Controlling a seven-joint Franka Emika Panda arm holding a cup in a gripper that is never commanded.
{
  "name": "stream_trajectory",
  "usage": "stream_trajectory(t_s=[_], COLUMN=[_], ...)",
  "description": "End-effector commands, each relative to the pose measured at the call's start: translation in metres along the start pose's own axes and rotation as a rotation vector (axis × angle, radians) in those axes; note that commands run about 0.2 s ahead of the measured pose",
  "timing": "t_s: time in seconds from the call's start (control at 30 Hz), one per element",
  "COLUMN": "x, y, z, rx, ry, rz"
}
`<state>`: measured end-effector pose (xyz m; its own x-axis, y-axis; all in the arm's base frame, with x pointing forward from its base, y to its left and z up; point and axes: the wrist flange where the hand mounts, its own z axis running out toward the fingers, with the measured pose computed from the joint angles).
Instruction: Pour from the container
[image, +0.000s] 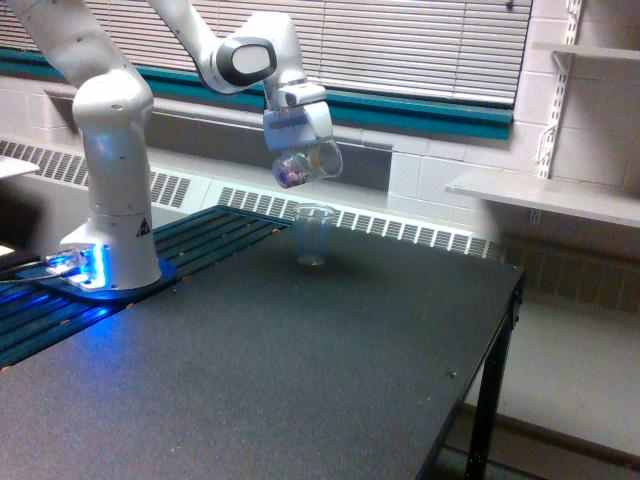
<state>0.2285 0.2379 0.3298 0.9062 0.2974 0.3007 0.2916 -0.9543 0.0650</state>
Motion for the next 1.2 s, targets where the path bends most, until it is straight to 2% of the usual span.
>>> stream_trajectory(t_s=[0.03,0.33,0.7,0.97,1.2], x=[-0.021,-0.03,-0.043,-0.045,-0.031], y=[-0.002,-0.006,-0.008,-0.003,-0.003], z=[0.019,0.03,0.043,0.049,0.045], rx=[-0.032,-0.059,-0.116,-0.15,-0.164], ry=[-0.066,-0.11,-0.166,-0.18,-0.17], rz=[-0.021,-0.044,-0.109,-0.134,-0.147])
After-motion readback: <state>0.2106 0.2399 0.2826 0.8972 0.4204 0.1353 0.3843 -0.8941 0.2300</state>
